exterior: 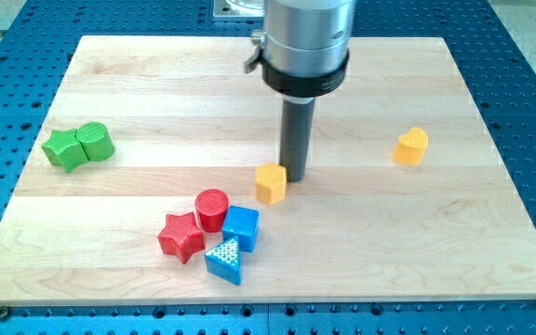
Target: Push the heart into the hexagon
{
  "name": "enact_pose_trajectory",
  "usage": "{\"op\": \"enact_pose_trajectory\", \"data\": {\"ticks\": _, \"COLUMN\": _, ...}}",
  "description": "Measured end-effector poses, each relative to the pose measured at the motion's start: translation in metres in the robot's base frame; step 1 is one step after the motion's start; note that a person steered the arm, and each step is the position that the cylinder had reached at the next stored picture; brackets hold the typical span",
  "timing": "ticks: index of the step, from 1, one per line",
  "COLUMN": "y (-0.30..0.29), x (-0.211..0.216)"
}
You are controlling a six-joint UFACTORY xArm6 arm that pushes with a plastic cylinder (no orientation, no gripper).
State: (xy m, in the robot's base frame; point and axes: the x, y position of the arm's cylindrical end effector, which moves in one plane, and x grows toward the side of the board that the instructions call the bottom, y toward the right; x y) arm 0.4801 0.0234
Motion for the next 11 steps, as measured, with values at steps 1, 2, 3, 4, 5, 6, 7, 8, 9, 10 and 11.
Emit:
{"op": "enact_pose_trajectory", "data": {"ticks": 1, "y": -0.006, "x": 0.02}}
{"op": "enact_pose_trajectory", "data": {"ticks": 2, "y": 0.068, "x": 0.022}}
{"op": "enact_pose_trajectory", "data": {"ticks": 3, "y": 0.201, "x": 0.011}}
{"op": "enact_pose_trajectory", "data": {"ticks": 4, "y": 0.255, "x": -0.048}}
{"op": "enact_pose_trajectory", "data": {"ticks": 5, "y": 0.143, "x": -0.025}}
{"op": "enact_pose_trajectory", "data": {"ticks": 6, "y": 0.012, "x": 0.016}}
{"op": "enact_pose_trajectory", "data": {"ticks": 7, "y": 0.077, "x": 0.01}}
{"op": "enact_pose_trajectory", "data": {"ticks": 8, "y": 0.121, "x": -0.046}}
{"op": "enact_pose_trajectory", "data": {"ticks": 9, "y": 0.063, "x": -0.064}}
{"op": "enact_pose_trajectory", "data": {"ticks": 10, "y": -0.022, "x": -0.017}}
{"op": "enact_pose_trajectory", "data": {"ticks": 11, "y": -0.037, "x": -0.006}}
